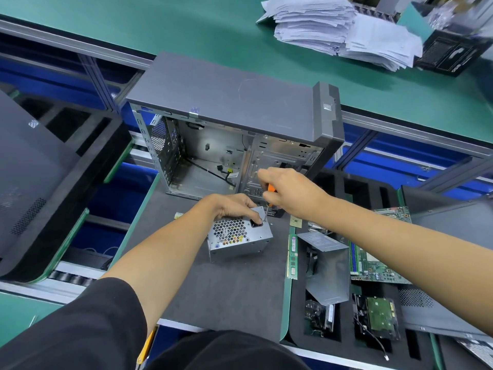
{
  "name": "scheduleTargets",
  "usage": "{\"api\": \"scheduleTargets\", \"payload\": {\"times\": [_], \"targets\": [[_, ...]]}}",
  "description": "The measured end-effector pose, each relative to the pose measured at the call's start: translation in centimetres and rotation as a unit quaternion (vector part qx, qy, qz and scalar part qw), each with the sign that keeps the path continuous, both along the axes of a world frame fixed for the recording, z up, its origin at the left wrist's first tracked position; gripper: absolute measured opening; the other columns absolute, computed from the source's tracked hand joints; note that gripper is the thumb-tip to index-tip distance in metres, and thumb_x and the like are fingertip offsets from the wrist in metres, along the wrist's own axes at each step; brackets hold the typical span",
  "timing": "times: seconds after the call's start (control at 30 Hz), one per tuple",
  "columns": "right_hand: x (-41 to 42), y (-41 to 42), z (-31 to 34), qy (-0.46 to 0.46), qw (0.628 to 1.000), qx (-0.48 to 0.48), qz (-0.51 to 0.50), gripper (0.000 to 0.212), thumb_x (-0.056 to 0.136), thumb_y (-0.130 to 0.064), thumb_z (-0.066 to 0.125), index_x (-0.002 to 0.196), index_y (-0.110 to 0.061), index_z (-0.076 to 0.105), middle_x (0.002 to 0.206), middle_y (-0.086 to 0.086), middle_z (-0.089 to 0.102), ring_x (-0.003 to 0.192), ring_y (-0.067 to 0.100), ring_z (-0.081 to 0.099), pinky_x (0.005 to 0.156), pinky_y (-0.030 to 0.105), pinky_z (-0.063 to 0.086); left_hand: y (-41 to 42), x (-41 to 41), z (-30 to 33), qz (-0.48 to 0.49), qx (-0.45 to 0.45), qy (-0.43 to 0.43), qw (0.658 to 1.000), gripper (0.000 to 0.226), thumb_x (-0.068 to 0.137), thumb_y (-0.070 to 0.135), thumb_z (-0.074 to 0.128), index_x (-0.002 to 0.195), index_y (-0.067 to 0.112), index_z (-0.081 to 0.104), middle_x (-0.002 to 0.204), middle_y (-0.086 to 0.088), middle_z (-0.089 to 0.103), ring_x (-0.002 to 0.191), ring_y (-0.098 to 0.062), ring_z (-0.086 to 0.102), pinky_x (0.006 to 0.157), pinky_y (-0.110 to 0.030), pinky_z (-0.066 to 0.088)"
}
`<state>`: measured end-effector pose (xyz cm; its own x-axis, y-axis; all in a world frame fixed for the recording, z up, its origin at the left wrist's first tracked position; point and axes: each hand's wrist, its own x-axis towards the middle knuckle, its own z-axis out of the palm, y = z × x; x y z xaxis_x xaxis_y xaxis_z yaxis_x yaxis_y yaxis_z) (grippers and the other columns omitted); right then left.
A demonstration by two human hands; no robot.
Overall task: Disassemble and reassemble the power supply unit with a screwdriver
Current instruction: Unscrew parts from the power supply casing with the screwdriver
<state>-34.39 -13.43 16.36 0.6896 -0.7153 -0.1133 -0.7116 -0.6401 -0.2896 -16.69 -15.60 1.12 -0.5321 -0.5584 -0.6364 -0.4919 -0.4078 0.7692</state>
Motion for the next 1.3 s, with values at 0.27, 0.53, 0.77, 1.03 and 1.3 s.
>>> {"api": "scheduleTargets", "payload": {"times": [0.27, 0.53, 0.77, 1.03, 1.3], "targets": [[-0.6, -1.4, 1.0, 0.021, 0.994, 0.090, 0.053, 0.026, 0.082, -0.006, 0.064, 0.091, -0.024, 0.048, 0.092, -0.007, 0.052, 0.084, 0.011, 0.052, 0.069, 0.028, 0.042, -0.2, -0.3, 0.2, 0.004, 0.010, -0.014, 1.000, 0.028, 0.087, 0.029, 0.078, 0.106, 0.008, 0.077, 0.093, -0.005, 0.077, 0.081, -0.019, 0.069, 0.081, -0.035, 0.053], [-1.3, -0.7, 0.2, -0.043, 0.998, 0.043, -0.012, 0.030, 0.083, -0.007, 0.061, 0.079, -0.029, 0.040, 0.080, -0.006, 0.050, 0.071, 0.013, 0.050, 0.063, 0.040, 0.047, -0.3, -0.1, 0.1, -0.012, 0.003, 0.000, 1.000, 0.032, 0.084, 0.032, 0.081, 0.106, 0.009, 0.077, 0.082, -0.001, 0.076, 0.064, -0.009, 0.069, 0.056, -0.020, 0.054], [-1.8, -0.3, -0.8, -0.098, 0.986, 0.046, -0.127, 0.016, 0.090, -0.007, 0.060, 0.088, -0.018, 0.050, 0.079, -0.004, 0.061, 0.053, 0.005, 0.066, 0.053, 0.031, 0.055, -0.3, -0.2, -0.3, -0.006, 0.000, 0.000, 1.000, 0.028, 0.082, 0.033, 0.082, 0.101, 0.012, 0.079, 0.087, -0.006, 0.077, 0.067, -0.012, 0.070, 0.057, -0.022, 0.055], [-1.5, 0.1, -0.9, -0.079, 0.987, 0.033, -0.135, 0.017, 0.090, -0.010, 0.060, 0.084, -0.020, 0.047, 0.081, -0.006, 0.059, 0.047, 0.006, 0.064, 0.046, 0.023, 0.049, -0.3, -0.3, -0.5, -0.004, -0.008, 0.000, 1.000, 0.027, 0.083, 0.032, 0.081, 0.101, 0.012, 0.079, 0.082, -0.002, 0.077, 0.063, -0.010, 0.069, 0.054, -0.020, 0.053], [-0.9, 0.3, -0.4, -0.079, 0.993, 0.012, -0.089, 0.018, 0.085, -0.009, 0.062, 0.083, -0.018, 0.046, 0.077, -0.003, 0.056, 0.068, 0.018, 0.060, 0.057, 0.040, 0.052, -0.6, -0.1, -0.8, 0.000, 0.026, 0.010, 1.000, 0.008, 0.086, 0.026, 0.078, 0.087, 0.018, 0.079, 0.081, -0.007, 0.076, 0.063, -0.016, 0.070, 0.054, -0.022, 0.054]]}}
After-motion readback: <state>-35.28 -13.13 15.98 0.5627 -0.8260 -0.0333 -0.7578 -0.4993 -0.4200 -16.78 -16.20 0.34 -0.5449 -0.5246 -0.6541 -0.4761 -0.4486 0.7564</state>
